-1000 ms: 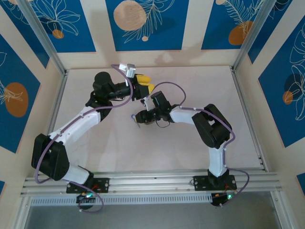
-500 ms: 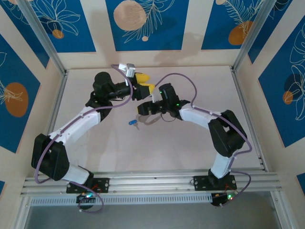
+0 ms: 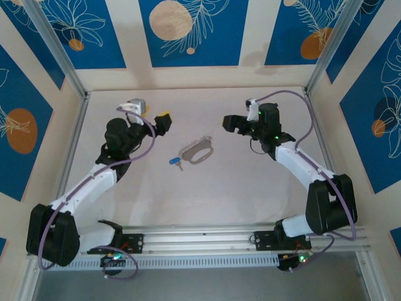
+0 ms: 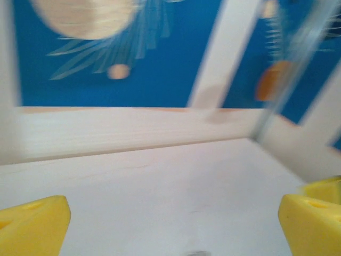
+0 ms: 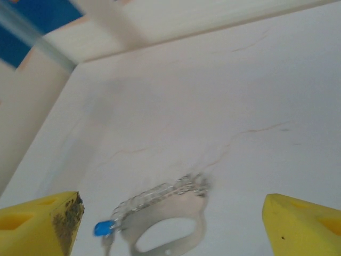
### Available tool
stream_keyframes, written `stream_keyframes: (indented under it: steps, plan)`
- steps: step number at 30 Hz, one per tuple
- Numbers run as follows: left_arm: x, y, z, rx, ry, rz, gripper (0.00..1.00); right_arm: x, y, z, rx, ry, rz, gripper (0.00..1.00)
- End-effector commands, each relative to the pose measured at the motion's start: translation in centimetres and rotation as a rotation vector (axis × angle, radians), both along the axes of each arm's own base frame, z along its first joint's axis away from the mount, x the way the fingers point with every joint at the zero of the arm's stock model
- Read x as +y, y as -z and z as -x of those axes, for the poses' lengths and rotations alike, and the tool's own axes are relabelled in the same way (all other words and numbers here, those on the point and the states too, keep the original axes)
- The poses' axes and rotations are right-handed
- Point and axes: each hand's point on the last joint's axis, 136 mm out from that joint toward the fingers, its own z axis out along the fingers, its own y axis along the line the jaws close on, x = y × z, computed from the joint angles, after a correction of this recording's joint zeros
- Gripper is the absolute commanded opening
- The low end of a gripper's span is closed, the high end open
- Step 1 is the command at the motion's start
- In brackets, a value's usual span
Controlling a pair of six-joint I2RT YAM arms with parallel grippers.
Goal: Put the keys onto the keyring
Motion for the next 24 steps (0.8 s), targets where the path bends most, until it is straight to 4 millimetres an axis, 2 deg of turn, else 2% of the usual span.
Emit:
stream_keyframes:
  steps: [1,2,3,5,8,15,17,20,24]
  plan:
    - [7.4,0.7,-0.4,-0.056,-0.338,-0.186,1.00,-5.6,0.1,-1.1,-0.021,0.252,0.064,0.90]
    - [9.1,1.2,-0.1,-0.051,-0.407,-0.219,1.00,-7.1,0.2,-1.2,-0.034,0.308,0.085,0.93]
    - [10.9,1.6,0.3,-0.042,-0.476,-0.241,1.00,-8.7,0.5,-1.2,-0.035,0.370,0.093,1.00]
    - [13.4,2.7,1.1,-0.025,-0.554,-0.265,1.00,-11.1,1.2,-1.1,-0.023,0.453,0.067,0.99]
    - [15.3,5.3,2.1,0.019,-0.596,-0.276,1.00,-13.5,3.0,-0.7,0.007,0.512,0.102,0.99]
    - [16.4,13.5,2.6,0.120,-0.614,-0.349,1.00,-16.5,6.2,-0.8,-0.050,0.590,0.303,0.99]
    - [16.7,14.8,3.0,0.108,-0.632,-0.352,1.00,-17.2,6.8,-0.7,-0.060,0.616,0.344,0.99]
    - [16.6,16.4,3.2,0.111,-0.624,-0.370,1.00,-18.0,6.4,-0.7,-0.089,0.628,0.371,0.99]
    - [16.2,17.1,2.4,0.108,-0.602,-0.358,1.00,-18.0,6.2,-0.4,-0.129,0.604,0.390,0.99]
